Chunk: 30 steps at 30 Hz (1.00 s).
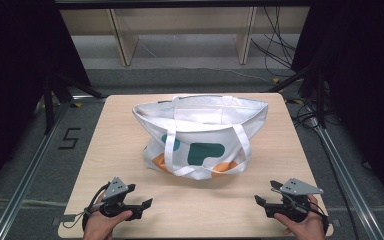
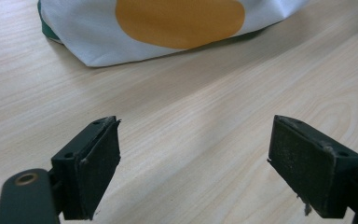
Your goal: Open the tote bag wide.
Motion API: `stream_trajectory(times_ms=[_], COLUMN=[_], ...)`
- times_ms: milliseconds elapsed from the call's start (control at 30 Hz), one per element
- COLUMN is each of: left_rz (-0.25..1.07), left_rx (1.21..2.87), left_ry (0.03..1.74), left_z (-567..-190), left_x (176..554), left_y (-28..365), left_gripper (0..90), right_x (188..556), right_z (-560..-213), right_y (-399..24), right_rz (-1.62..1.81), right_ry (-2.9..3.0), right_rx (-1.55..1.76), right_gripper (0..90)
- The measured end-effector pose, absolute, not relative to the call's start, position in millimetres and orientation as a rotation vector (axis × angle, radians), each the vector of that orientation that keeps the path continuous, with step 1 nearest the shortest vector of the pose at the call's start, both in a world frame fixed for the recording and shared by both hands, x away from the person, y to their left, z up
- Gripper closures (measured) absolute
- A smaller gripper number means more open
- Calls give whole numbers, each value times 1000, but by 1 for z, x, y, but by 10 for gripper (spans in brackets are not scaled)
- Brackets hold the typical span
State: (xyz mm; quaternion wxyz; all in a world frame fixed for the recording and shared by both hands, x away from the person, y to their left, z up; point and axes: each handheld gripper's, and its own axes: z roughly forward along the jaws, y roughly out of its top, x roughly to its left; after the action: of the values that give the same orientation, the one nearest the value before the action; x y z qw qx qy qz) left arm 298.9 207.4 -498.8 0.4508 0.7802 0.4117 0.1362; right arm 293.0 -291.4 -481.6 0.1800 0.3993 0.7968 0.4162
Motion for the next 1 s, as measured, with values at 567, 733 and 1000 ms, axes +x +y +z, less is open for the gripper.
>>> stream_trajectory(times_ms=[567,733,1000], left_rz=[349,356,367], left_rx=[1943,1946,1960], left_ry=[998,991,969], left_z=[-495,-493,-487], left_x=[301,301,304], left_y=[210,209,211], left_gripper=[177,202,258], right_x=[293,295,299], right_z=[-480,-478,-471], right_y=[-293,-293,-293], right_rz=[1171,1187,1194], right_ry=[2244,2235,2211], right_rx=[1124,1115,1141], right_gripper=[270,280,281])
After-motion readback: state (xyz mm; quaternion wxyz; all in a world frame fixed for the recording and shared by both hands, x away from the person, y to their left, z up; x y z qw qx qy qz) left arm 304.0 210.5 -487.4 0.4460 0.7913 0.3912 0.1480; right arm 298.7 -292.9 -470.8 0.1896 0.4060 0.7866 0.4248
